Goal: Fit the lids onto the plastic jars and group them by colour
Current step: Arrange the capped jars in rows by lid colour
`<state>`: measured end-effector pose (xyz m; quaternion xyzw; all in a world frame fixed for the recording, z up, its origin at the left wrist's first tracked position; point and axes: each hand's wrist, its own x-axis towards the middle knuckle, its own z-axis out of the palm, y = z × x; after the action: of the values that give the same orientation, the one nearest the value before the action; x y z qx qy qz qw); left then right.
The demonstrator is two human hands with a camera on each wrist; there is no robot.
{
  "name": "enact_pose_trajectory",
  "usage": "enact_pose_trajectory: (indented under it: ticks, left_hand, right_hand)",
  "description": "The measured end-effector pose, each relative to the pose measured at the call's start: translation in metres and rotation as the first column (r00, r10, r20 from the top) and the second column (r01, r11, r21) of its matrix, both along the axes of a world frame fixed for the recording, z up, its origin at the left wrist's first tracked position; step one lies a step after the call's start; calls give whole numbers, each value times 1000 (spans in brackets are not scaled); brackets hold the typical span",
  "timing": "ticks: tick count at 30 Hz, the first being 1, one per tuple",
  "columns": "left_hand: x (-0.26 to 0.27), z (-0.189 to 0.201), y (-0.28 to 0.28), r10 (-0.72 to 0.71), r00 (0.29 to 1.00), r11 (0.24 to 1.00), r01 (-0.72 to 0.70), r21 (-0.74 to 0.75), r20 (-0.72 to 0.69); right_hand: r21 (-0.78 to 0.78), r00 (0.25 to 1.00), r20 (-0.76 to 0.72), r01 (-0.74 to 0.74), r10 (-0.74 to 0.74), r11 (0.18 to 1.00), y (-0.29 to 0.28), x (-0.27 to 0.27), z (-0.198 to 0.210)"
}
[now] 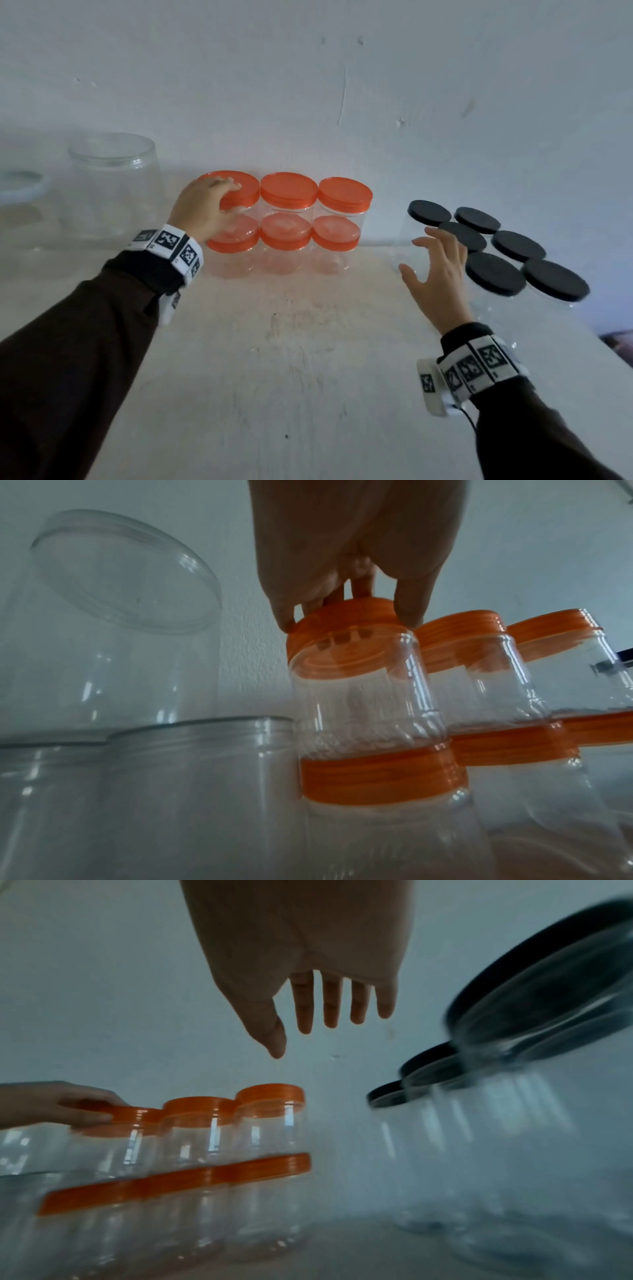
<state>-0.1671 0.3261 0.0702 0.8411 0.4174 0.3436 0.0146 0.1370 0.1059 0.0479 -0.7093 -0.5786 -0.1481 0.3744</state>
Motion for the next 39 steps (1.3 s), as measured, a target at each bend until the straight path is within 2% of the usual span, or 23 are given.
enact_pose_trajectory:
  ticks: [3,6,10,14,18,21,25,29,31,33,37,39]
  left_hand:
    - [5,5,-1,57,998,997,-55,44,-41]
    - [22,6,-13,98,992,990,-90,112,-74]
    - [60,4,-46,-79,996,987,74,142,31]
    - [111,-3,-93,-280,934,958,287,1,221]
    - [159,-13,-130,-435,841,862,492,-120,323]
    - [189,-18,-152,-490,801,794,573,-202,344]
    - [216,-22,-170,-488,796,705,601,-376,358]
    - [230,-25,-175,-473,772,528,634,-564,425]
    - [232,-28,-175,-420,760,479,650,-590,497]
    - [232,-30,-176,-364,766,489,642,-591,530]
    - [231,-31,-174,-317,800,560,592,-580,510]
    - [223,-31,-169,-290,832,613,541,-576,474]
  right_hand:
    - [-52,990,44,137,-135,989,-33,27,0]
    - [-94,976,73,214,-207,972,-56,57,-1]
    - [-132,976,87,209,-199,969,-64,88,-1]
    - [-151,990,90,120,-107,981,-64,102,-2]
    - [-106,991,137,23,-9,994,-66,109,-4]
    - [-88,983,159,-80,94,993,-67,108,-7]
    - [-106,948,174,-252,267,962,-65,100,-6]
    - [-94,896,158,-406,416,909,-62,96,-7]
    - [-97,865,157,-466,476,879,-60,98,-6]
    - [-101,843,125,-513,523,852,-59,103,-4]
    - [1,812,-145,-572,566,820,-52,111,6]
    - [60,834,-150,-529,532,846,-42,114,9]
